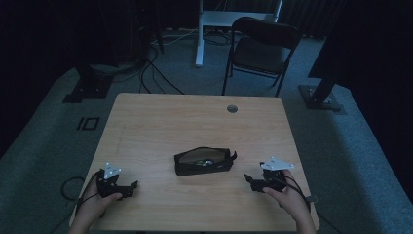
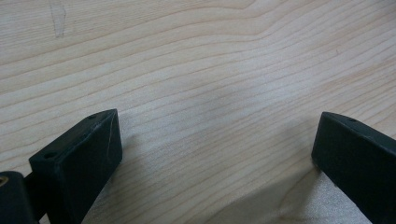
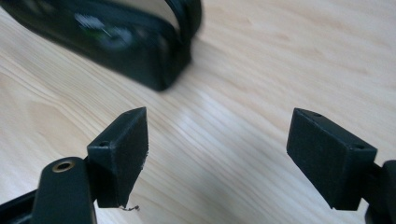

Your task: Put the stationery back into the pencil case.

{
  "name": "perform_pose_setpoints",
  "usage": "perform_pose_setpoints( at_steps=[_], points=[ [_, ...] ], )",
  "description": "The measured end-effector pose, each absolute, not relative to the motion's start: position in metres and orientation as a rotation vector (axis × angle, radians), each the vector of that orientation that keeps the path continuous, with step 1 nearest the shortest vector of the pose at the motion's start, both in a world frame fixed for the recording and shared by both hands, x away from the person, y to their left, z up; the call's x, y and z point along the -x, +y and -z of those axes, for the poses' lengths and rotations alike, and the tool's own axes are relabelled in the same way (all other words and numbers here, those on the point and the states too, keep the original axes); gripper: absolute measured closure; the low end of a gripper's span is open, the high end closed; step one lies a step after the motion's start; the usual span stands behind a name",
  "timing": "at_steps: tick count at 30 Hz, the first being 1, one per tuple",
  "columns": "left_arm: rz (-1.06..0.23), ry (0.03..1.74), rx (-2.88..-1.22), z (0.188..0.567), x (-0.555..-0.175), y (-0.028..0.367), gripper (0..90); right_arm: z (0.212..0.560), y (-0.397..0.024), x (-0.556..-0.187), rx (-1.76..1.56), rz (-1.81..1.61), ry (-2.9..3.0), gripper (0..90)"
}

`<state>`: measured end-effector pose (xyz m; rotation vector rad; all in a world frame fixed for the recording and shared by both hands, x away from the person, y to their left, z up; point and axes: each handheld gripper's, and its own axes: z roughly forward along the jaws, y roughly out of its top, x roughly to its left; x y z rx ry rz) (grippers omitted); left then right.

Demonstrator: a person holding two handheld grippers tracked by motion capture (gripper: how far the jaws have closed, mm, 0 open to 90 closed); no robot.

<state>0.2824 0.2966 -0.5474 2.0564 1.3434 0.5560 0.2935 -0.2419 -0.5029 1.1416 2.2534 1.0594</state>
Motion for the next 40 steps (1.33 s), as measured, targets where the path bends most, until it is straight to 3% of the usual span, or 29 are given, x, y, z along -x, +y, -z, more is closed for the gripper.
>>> perform_pose_setpoints(
  at_steps=[15, 40],
  points=[
    [-0.556, 1.344, -2.056, 0.547, -0.282, 0.297, 2.1, 0.541, -0.272, -0.295, -1.347, -0.899, 2.111, 19.3],
    [-0.556, 1.344, -2.056, 0.547, -0.282, 0.297, 2.1, 0.551, -0.285, -0.295, -1.497, -0.895, 2.028, 16.8]
  ],
)
